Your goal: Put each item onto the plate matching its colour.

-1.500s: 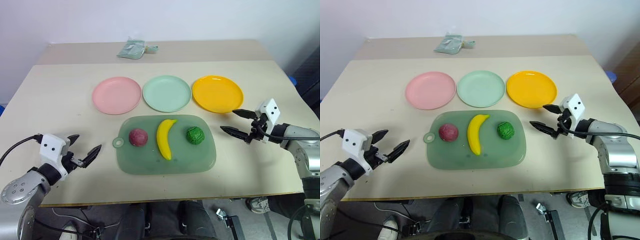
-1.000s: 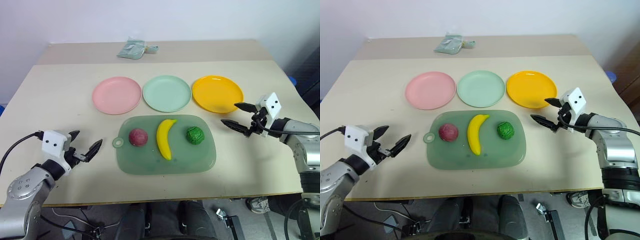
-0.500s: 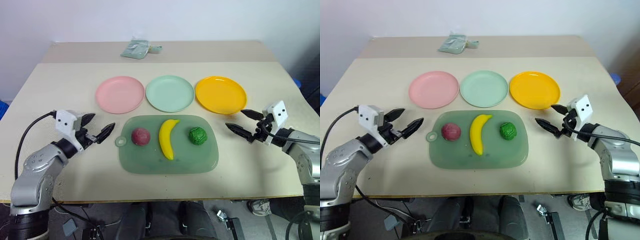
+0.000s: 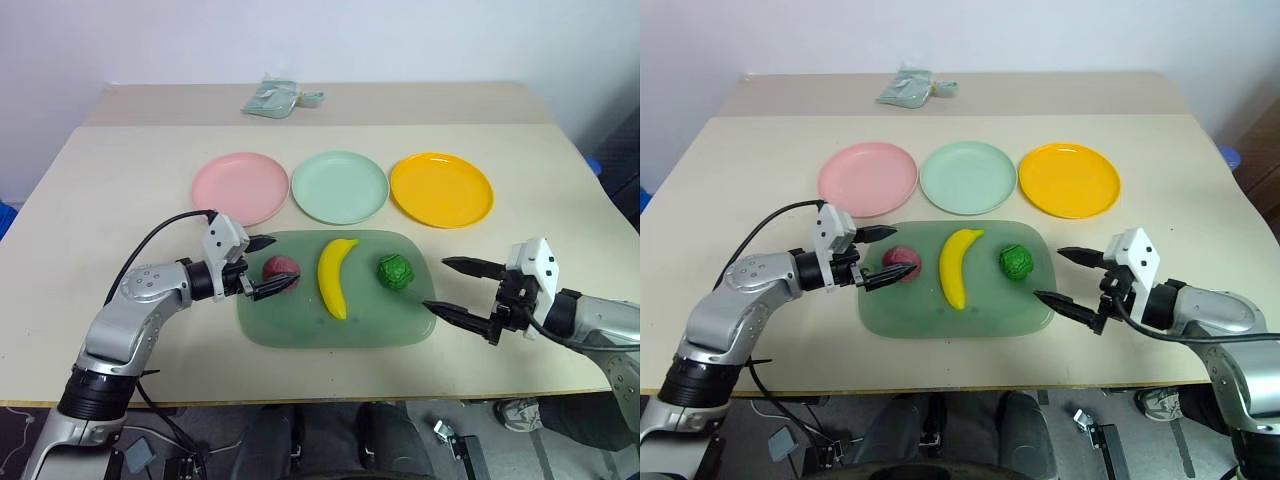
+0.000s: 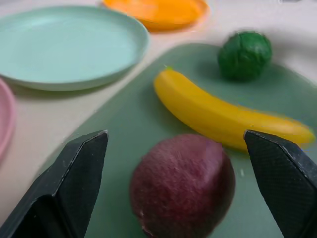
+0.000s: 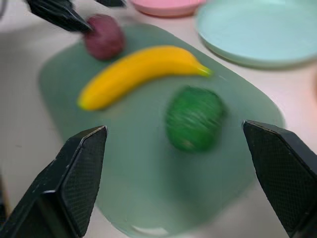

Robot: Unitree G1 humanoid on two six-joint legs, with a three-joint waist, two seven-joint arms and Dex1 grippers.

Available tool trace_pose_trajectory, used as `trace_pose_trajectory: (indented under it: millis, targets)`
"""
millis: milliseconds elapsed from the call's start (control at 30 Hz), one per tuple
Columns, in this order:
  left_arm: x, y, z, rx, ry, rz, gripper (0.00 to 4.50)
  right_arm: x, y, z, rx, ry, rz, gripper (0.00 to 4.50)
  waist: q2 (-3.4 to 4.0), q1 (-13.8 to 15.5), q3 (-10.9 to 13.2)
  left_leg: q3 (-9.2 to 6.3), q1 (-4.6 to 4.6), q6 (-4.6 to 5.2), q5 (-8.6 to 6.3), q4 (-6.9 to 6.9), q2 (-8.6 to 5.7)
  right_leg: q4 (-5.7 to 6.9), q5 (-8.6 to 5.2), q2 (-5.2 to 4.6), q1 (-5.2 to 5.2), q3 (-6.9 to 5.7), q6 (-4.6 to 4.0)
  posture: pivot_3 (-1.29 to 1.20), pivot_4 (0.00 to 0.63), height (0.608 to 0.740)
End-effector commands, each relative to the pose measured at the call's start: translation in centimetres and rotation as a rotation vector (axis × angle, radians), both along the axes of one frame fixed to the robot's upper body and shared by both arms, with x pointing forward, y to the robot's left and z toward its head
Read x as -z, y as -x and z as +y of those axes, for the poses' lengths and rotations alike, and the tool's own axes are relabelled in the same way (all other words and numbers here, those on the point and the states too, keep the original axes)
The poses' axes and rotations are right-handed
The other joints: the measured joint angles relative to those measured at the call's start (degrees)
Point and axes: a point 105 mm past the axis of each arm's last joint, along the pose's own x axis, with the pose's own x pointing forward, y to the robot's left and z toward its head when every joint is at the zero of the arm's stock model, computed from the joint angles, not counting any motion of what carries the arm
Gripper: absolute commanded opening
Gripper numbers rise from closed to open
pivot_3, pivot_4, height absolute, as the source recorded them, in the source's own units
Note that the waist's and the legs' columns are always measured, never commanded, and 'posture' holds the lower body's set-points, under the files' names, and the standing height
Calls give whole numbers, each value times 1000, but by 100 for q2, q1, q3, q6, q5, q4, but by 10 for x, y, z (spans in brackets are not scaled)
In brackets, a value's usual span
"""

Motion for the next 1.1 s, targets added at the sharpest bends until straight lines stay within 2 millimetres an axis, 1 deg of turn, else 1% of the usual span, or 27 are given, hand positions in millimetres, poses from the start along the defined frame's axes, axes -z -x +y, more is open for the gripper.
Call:
trace_pose_trajectory:
  millis: [33, 67, 167, 233, 267, 300, 333, 400, 467, 567, 633, 667, 767, 833, 900, 967, 1000, 1100]
  targets:
    - [0, -2, -2, 32, -45, -29, 4500, -5, 3, 8, -1, -14, -27, 4452, -1, 3, 0, 0, 0, 0, 0, 1, 0, 0, 0, 0, 1, 0, 0, 0, 150, 740]
    - [1, -3, -2, 30, -52, -27, 4500, -4, 4, 9, 1, -14, -28, 4452, -2, 2, 1, -1, 0, 1, 0, 2, 0, 0, 0, 0, 1, 0, 0, 0, 150, 740]
    - [2, -7, 2, 3, -53, -31, 3664, -5, 1, 10, 10, -15, -35, 4500, -1, -3, 1, -3, -1, 1, 0, 2, 0, 1, 0, 0, 0, 0, 0, 0, 150, 740]
    - [1, -8, 4, -11, -51, -40, 2709, -6, 0, 10, 14, -16, -39, 4500, -1, -4, 1, -2, -1, 2, -1, 3, 0, 1, 0, 0, 0, 0, 0, 0, 150, 740]
    - [0, -9, 5, -28, -43, -44, 2458, -6, -1, 9, 15, -14, -41, 4500, -1, -5, 1, -2, -1, 2, -1, 3, 0, 1, 0, 0, 0, 0, 0, 0, 150, 740]
    - [-3, -10, 7, -44, -25, -46, 2458, -6, -3, 9, 16, -13, -43, 4500, -1, -4, 1, -3, -1, 2, -1, 3, 0, 1, 0, 0, 0, 0, 0, 0, 150, 740]
    - [-9, -13, 9, -72, 14, -60, 2458, -7, -4, 9, 16, -12, -48, 4500, -1, -4, 1, -3, -1, 2, -1, 3, 1, 1, 0, 0, 0, 0, 0, 0, 150, 740]
    - [-27, -28, 18, -189, 93, -121, 2458, -11, -8, 12, 14, -17, -61, 4500, -2, -2, 1, -5, -2, 2, -1, 5, 1, 1, 0, 0, 0, -1, 0, 0, 150, 740]
    - [-41, -54, 34, -368, 111, -205, 2458, -15, -12, 17, 3, -27, -74, 4500, -4, 12, 2, -11, -6, 3, -1, 14, 1, 4, 0, 0, 0, -3, 1, 0, 150, 740]
    - [-51, -88, 56, -619, 149, -211, 2458, -19, -16, 25, -15, -44, -85, 4500, -6, 28, 2, -21, -16, 6, -3, 37, 0, 14, 1, 4, 2, -13, 2, 0, 150, 740]
    - [-53, -108, 67, -763, 174, -181, 2458, -20, -19, 30, -24, -51, -93, 4500, -7, 44, 2, -21, -18, 14, -8, 47, -1, 17, 1, 5, 5, -14, 3, 0, 150, 740]
    - [-52, -116, 67, -795, 174, -160, 2458, -20, -21, 33, -27, -55, -98, 4500, -8, 48, 2, -20, -20, 19, -10, 52, -1, 19, 1, 5, 5, -14, 5, 0, 150, 740]
    - [-45, -130, 60, -823, 120, -128, 2458, -21, -25, 39, -29, -63, -120, 4500, -8, 79, 3, -15, -22, 26, -15, 56, -5, 20, 2, 5, 5, -14, 9, 0, 150, 740]
    - [-40, -137, 58, -841, 113, -92, 2458, -24, -30, 41, -2, -76, -145, 4500, -10, 100, 4, -13, -23, 28, -15, 58, -6, 19, 3, 5, 5, -14, 11, 0, 150, 740]
    - [-36, -141, 58, -849, 106, -62, 3346, -25, -34, 44, 10, -95, -160, 4500, -13, 121, 5, -11, -24, 27, -15, 60, -6, 18, 4, 5, 4, -14, 13, 0, 150, 740]
    - [-35, -143, 58, -846, 109, -49, 4239, -25, -33, 49, 3, -102, -172, 4500, -14, 128, 6, -11, -25, 27, -15, 61, -6, 18, 4, 5, 4, -14, 13, 0, 150, 740]
    - [-35, -143, 58, -845, 109, -49, 4467, -24, -32, 51, 2, -104, -177, 4500, -14, 130, 6, -11, -25, 27, -15, 61, -6, 18, 4, 5, 4, -14, 14, 0, 150, 740]
    - [-44, -143, 64, -865, 145, -66, 4467, -20, -31, 57, 0, -110, -183, 4500, -15, 128, 6, -11, -25, 27, -15, 62, -6, 19, 4, 5, 4, -14, 14, 0, 150, 740]
